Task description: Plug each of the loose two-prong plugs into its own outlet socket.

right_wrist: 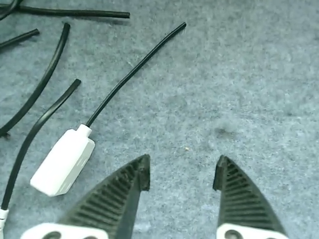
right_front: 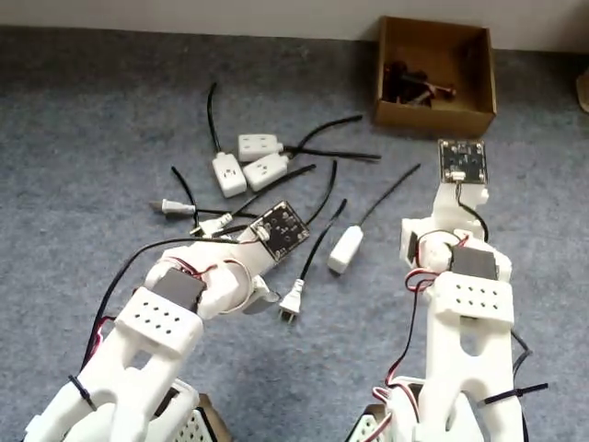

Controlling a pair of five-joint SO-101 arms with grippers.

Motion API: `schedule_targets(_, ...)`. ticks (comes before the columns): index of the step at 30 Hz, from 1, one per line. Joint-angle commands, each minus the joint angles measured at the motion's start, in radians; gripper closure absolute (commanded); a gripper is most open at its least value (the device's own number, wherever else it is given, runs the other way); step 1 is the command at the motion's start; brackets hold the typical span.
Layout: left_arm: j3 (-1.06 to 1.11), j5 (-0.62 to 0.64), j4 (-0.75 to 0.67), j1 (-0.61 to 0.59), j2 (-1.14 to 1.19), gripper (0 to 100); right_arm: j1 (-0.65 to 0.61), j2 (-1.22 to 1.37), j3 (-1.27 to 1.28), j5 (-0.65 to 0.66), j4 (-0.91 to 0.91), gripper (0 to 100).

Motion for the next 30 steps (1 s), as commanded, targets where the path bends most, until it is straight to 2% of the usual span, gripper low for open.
schedule_targets(1, -0.039, -0.009, -0.015, -0.019, -0.002, 71, -0.038, -0.004, -0.007, -0.006, -0.027, 79.6)
schedule_targets(6, -0.039, -0.009, -0.015, -0.050, -0.002, 71, -0.039, -0.004, 0.024, -0.008, -0.028, 79.6)
schedule_targets(13, -0.042, 0.034, -0.015, -0.050, -0.005, 71, -0.070, -0.004, 0.048, -0.008, -0.056, 79.6)
schedule_targets(30, -0.036, 0.031, -0.015, -0.048, 0.002, 71, -0.070, -0.005, 0.048, -0.003, -0.058, 79.6)
